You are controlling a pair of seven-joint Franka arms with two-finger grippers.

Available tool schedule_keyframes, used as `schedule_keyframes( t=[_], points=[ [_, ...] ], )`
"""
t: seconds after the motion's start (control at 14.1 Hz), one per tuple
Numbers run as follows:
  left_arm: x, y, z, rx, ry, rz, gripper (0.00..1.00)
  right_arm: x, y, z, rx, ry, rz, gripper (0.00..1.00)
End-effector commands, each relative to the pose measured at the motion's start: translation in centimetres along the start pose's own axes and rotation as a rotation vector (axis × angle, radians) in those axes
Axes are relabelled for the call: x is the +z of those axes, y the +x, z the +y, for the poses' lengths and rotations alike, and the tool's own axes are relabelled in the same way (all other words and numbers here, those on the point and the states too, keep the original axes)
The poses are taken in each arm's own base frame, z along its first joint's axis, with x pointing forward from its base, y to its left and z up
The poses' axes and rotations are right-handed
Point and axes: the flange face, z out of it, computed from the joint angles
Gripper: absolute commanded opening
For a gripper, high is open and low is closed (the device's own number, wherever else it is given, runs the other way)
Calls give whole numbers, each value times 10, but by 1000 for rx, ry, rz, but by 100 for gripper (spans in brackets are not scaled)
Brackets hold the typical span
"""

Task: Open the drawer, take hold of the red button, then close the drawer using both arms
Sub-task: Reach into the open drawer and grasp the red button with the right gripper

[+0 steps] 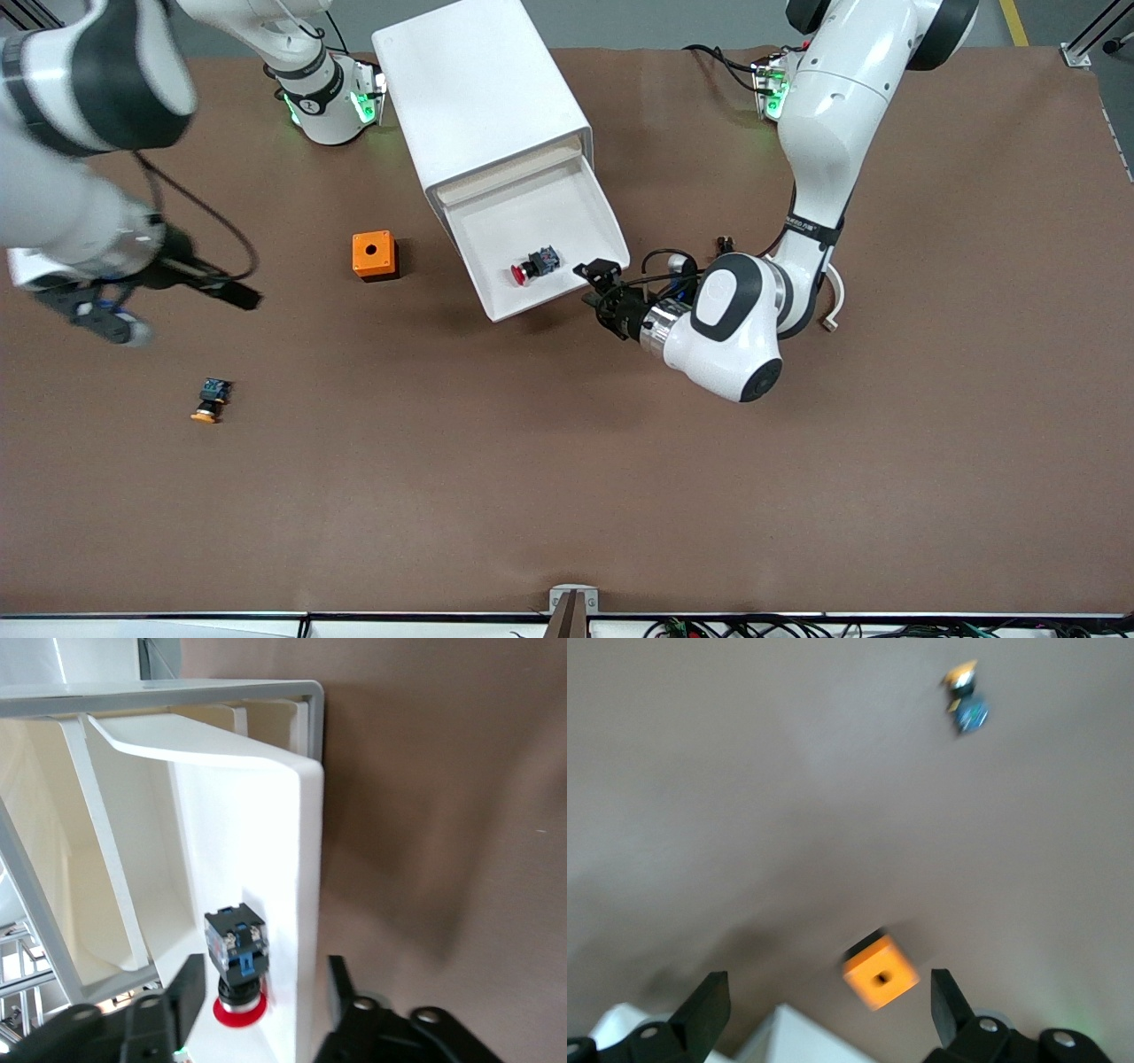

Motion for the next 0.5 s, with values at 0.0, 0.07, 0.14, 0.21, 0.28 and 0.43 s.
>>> schedule_keyframes(
  t=[0.0, 0.07, 0.14, 0.21, 0.28, 0.43],
  points=[
    [-32, 5, 9, 27, -39, -26, 100, 9, -49, -48, 130, 18, -10, 100],
    [-45, 7, 10, 54, -59, -35, 100, 15, -62, -61, 186, 42, -32, 100],
    [-58, 11, 16, 86, -81, -43, 100, 22, -84, -78, 209, 51, -26, 100],
    [-68, 11, 16, 135, -101, -48, 100, 29, -105, -95, 233, 56, -20, 100],
    [-82, 7, 9, 189, -138, -43, 100, 37, -124, -110, 269, 76, -8, 100],
    [-97, 5, 1, 247, -219, 15, 100, 55, -157, -134, 321, 96, 7, 100]
  ],
)
